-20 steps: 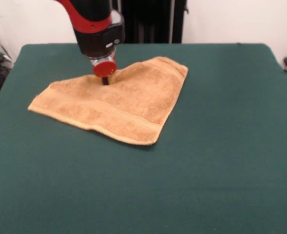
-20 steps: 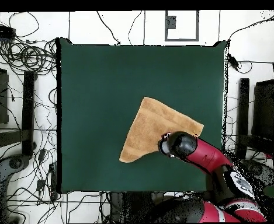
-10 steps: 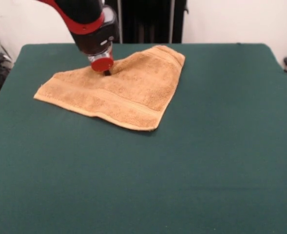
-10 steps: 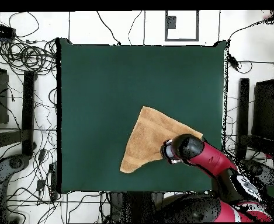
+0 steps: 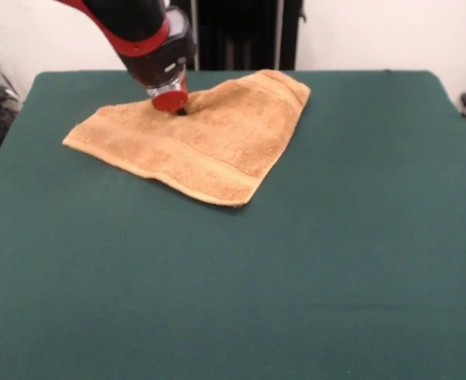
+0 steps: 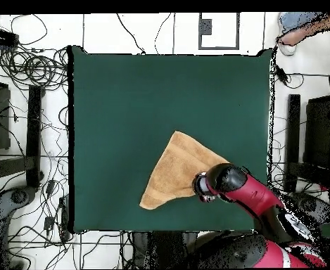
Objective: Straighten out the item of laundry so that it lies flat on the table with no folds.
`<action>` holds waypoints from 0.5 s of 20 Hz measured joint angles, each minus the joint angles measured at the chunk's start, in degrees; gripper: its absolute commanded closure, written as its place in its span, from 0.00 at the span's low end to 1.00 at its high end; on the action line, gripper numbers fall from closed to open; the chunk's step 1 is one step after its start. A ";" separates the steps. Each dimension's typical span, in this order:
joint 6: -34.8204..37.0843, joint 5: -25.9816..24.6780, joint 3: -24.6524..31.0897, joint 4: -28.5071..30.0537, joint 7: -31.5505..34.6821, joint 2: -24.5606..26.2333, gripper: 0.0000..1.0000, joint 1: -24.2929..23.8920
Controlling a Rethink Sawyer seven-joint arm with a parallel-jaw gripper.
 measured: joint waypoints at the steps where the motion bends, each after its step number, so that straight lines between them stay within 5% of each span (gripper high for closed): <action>1: 0.62 0.51 -0.09 0.22 0.00 0.21 1.00 -0.02; 10: 4.68 6.18 -0.56 3.74 0.00 2.92 1.00 -1.68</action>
